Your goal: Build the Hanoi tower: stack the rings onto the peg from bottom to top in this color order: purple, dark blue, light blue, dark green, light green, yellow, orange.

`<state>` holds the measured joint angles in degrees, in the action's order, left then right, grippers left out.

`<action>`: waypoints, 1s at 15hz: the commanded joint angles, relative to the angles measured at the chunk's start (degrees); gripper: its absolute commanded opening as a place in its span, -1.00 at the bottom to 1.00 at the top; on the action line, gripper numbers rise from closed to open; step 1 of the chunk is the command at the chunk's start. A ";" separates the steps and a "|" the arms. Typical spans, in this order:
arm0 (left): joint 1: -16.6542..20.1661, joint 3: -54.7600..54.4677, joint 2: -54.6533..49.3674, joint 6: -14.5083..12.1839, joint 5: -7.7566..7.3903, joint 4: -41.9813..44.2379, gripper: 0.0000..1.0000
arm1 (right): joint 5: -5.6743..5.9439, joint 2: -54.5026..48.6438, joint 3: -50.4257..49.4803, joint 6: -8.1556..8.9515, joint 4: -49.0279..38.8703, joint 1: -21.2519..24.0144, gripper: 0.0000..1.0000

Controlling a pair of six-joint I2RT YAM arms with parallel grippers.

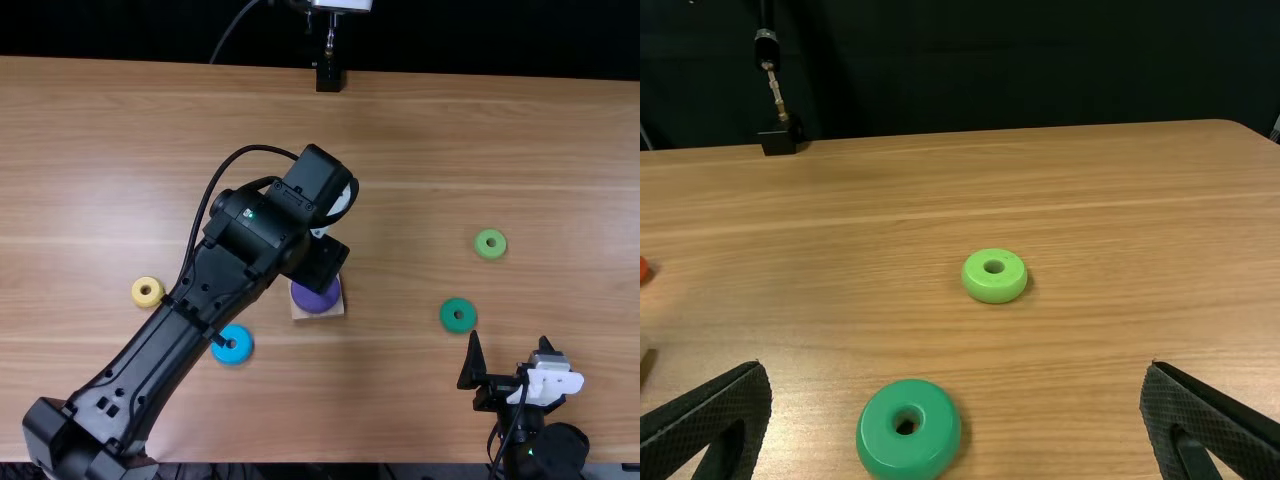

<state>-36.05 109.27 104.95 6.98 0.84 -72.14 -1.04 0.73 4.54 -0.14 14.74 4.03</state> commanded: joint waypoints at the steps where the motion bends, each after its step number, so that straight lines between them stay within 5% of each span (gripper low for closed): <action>1: -0.60 3.58 -1.06 1.88 -0.31 0.10 -1.00 | -0.23 -0.73 -3.57 -0.28 3.99 0.54 1.00; 15: -2.62 3.40 2.90 2.30 -0.42 1.37 -1.00 | -0.23 -0.73 -3.57 -0.28 3.99 0.54 1.00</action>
<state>-37.93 111.15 107.50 9.06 0.84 -71.09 -1.06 0.73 4.56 -0.16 14.70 4.03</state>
